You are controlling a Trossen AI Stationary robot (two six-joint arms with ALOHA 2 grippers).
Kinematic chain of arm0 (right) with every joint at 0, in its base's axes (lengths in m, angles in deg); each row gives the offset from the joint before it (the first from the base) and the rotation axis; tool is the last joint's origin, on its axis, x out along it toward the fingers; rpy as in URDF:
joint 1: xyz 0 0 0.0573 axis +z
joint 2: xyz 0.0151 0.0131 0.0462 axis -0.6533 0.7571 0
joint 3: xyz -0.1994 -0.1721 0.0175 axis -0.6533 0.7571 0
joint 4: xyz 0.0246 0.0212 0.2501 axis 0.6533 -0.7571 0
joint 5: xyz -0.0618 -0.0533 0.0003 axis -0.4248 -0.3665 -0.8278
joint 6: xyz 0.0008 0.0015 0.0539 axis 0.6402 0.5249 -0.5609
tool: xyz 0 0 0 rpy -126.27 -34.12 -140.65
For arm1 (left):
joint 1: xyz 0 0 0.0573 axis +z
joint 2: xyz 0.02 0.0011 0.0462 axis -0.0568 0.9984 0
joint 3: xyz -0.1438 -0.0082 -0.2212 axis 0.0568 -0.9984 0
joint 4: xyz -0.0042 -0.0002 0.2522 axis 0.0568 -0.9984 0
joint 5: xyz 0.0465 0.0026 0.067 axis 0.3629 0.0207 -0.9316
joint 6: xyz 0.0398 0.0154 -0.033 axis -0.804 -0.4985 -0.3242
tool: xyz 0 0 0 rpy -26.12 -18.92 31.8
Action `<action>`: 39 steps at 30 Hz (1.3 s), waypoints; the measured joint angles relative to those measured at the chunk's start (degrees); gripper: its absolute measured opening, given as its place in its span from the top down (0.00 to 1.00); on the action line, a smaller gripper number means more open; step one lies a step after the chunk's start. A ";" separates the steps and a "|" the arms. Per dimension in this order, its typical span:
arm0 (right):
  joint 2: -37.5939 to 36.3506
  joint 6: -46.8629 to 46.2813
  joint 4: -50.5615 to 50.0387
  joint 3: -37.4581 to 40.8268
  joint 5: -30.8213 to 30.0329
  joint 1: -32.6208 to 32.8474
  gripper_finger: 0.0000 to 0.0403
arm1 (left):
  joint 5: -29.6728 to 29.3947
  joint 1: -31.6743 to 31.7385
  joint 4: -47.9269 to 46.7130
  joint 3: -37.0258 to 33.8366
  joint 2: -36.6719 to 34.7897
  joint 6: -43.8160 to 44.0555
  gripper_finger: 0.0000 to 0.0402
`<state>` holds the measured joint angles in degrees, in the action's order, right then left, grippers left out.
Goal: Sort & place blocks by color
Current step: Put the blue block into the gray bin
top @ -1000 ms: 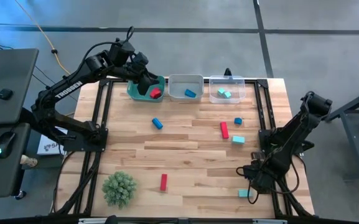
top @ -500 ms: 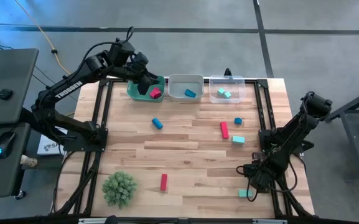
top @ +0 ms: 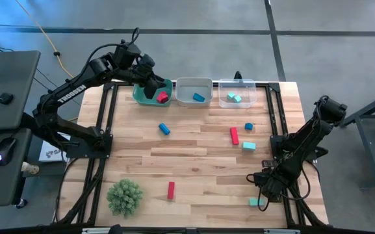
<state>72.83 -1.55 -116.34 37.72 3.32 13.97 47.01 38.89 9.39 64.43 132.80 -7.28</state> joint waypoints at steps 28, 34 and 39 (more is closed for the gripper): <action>0.04 -4.55 1.64 -0.65 0.34 -1.19 0.74 | 0.00 0.00 0.00 0.00 0.02 0.00 0.74; -0.02 -1.16 1.69 -3.67 -3.60 -6.38 0.74 | 0.00 0.01 0.00 0.00 0.46 -0.01 0.74; -0.04 3.71 1.86 -6.37 -5.52 -13.22 0.74 | -3.41 0.00 0.00 0.00 1.14 -0.02 0.74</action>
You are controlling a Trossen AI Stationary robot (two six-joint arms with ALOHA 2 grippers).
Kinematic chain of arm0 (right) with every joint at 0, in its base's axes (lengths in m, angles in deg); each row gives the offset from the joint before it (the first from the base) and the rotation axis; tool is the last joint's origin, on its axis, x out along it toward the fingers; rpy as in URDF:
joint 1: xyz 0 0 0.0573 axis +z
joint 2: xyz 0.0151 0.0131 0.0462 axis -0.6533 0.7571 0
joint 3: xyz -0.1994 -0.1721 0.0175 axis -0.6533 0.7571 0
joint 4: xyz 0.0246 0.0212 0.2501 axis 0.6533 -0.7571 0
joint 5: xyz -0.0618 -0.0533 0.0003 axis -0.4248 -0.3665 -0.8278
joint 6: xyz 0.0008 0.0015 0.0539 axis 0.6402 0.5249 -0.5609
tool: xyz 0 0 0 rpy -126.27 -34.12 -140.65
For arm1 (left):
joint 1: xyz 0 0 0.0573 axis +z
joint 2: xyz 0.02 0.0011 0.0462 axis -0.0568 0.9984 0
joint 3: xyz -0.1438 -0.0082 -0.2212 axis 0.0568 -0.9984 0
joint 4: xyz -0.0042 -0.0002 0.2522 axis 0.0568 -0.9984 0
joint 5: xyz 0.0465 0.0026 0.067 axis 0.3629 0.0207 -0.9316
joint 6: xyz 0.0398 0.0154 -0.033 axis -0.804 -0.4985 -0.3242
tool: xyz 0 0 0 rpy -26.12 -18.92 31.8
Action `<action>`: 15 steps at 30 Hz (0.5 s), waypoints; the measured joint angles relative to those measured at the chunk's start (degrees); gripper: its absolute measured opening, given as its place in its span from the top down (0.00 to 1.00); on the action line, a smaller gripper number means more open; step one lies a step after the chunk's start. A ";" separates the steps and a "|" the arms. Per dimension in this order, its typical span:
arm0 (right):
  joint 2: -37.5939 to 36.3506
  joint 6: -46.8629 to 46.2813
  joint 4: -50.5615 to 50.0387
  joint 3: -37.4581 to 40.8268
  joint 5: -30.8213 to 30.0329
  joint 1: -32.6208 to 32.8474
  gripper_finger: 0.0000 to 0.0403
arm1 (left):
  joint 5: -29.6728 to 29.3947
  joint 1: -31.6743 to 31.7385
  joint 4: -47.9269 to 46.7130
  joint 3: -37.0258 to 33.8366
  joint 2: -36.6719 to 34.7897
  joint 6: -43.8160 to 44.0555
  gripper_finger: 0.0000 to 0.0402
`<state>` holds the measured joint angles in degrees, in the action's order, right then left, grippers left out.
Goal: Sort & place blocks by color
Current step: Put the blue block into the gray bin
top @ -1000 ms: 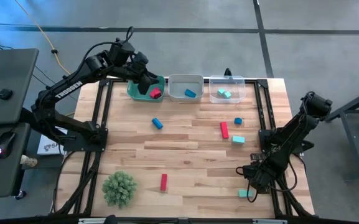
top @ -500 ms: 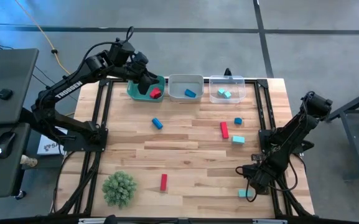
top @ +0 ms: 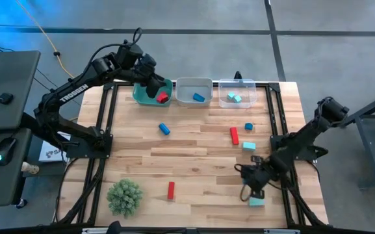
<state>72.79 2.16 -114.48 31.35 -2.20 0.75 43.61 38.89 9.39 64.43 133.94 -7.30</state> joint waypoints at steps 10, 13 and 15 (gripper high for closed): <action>-0.04 11.63 0.11 -7.52 -0.38 -17.83 0.74 | -5.78 0.08 0.02 0.00 0.11 -1.00 0.74; -0.04 15.48 0.10 -10.19 -0.91 -23.80 0.74 | -5.86 0.20 0.02 0.00 0.11 -2.32 0.74; -0.04 18.10 0.14 -12.12 -1.65 -27.75 0.74 | -5.88 0.21 0.02 0.00 0.11 -3.07 0.74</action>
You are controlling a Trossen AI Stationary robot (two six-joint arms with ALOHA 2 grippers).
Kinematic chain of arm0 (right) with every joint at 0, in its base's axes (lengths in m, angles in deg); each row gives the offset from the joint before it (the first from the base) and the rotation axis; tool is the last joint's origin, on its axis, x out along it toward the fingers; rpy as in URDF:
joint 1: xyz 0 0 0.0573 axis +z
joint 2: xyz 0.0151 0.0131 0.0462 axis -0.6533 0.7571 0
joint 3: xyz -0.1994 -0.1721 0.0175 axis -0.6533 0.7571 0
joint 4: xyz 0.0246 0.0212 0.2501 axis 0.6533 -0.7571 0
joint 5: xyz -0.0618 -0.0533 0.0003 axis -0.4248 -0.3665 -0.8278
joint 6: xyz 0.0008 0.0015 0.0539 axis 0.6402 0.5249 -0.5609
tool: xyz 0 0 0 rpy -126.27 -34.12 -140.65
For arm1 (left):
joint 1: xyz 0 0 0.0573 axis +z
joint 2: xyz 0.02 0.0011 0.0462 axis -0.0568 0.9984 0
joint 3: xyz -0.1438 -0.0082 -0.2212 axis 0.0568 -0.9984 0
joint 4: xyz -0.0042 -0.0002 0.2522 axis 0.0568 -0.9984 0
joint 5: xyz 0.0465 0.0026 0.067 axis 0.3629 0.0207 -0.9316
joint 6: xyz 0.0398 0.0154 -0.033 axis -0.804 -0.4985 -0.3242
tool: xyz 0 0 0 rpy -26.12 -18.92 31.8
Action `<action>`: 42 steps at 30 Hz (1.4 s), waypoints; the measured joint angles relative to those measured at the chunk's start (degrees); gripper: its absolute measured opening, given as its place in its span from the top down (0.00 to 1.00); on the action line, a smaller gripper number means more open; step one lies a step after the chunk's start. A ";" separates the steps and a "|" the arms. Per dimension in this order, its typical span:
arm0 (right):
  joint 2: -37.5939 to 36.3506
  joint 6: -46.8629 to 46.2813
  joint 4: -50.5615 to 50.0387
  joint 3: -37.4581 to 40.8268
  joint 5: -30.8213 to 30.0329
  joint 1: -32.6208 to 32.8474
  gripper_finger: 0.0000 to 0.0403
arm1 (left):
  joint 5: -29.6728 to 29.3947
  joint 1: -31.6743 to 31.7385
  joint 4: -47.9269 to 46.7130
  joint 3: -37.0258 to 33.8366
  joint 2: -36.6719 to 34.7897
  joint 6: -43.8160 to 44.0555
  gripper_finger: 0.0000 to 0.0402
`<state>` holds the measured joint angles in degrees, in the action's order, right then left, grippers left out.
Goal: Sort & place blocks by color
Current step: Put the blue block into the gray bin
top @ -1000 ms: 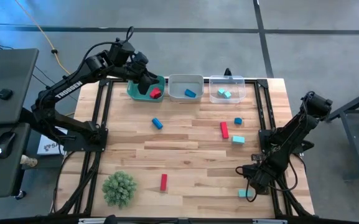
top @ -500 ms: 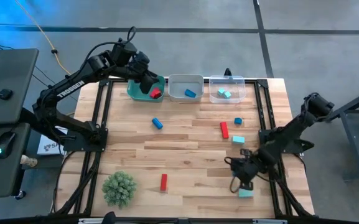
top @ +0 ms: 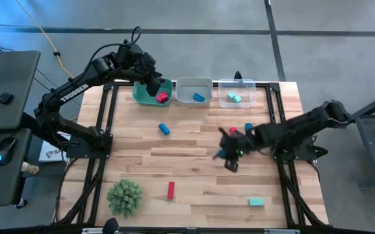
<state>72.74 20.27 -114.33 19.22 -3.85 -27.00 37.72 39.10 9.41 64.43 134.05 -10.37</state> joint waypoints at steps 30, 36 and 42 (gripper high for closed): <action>0.00 25.38 38.73 -9.99 -8.99 -35.17 0.74 | 0.04 -0.06 0.02 0.00 -0.07 -5.92 0.74; 0.00 29.53 42.76 -10.01 -7.92 -38.96 0.74 | 0.07 -0.06 0.02 0.00 -0.09 -4.45 0.74; 2.05 33.21 40.56 -13.90 -4.89 -41.98 0.74 | 0.06 -0.06 0.04 0.00 -0.09 -3.48 0.74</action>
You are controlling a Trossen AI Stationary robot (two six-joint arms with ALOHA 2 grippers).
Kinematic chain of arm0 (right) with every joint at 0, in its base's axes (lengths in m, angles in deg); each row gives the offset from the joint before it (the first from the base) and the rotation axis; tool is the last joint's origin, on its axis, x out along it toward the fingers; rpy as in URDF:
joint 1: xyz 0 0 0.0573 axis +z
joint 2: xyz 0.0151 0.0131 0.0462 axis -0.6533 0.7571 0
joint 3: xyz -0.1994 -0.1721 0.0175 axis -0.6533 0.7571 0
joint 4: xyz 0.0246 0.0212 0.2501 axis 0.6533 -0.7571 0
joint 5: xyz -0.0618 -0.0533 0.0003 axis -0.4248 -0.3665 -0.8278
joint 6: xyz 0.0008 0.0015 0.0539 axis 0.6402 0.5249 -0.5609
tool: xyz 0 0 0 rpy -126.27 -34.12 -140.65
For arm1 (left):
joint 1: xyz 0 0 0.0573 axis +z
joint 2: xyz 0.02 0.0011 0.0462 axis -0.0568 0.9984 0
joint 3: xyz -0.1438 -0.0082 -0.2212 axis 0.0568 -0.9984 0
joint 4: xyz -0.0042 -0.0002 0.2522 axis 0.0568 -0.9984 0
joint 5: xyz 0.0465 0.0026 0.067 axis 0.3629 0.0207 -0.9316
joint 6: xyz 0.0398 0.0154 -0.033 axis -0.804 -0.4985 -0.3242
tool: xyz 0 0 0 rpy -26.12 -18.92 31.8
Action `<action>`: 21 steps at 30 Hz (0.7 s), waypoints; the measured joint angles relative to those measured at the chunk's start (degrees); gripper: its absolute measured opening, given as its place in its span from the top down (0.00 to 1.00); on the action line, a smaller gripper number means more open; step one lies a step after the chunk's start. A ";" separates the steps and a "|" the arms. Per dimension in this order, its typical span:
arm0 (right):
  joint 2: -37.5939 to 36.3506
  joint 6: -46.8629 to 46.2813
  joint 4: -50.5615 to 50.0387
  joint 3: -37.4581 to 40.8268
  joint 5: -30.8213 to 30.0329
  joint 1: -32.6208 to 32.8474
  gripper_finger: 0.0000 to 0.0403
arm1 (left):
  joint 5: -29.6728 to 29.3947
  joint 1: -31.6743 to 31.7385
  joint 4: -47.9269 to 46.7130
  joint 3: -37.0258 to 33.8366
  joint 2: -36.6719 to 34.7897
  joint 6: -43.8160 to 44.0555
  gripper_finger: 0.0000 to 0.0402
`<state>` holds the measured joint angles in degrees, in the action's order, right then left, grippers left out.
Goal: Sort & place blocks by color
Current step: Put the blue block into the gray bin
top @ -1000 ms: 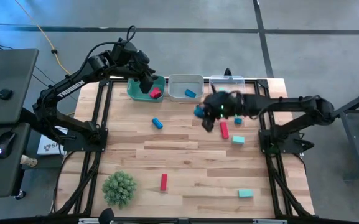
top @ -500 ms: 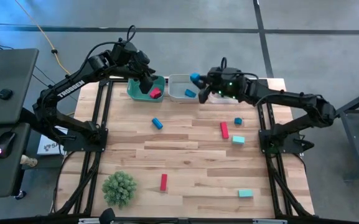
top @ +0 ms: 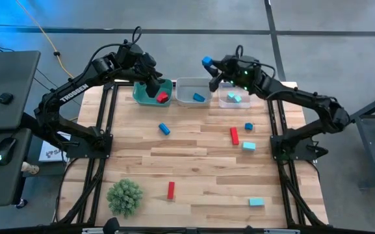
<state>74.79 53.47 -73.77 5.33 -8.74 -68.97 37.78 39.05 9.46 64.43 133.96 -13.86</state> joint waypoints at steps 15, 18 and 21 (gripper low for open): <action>25.18 -0.62 -40.70 -29.50 6.67 -5.89 0.74 | -0.08 0.02 0.00 0.00 0.00 0.09 0.74; 30.13 -0.76 -46.36 -34.82 9.18 -5.97 0.74 | -0.10 0.02 0.00 0.00 0.00 0.09 0.74; 34.49 -2.06 -51.50 -38.69 9.93 -5.95 0.74 | -0.11 0.02 0.00 0.00 0.00 0.09 0.74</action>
<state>109.28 51.41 -125.27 -33.36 1.19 -74.92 37.67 39.07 9.46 64.43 133.96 -13.77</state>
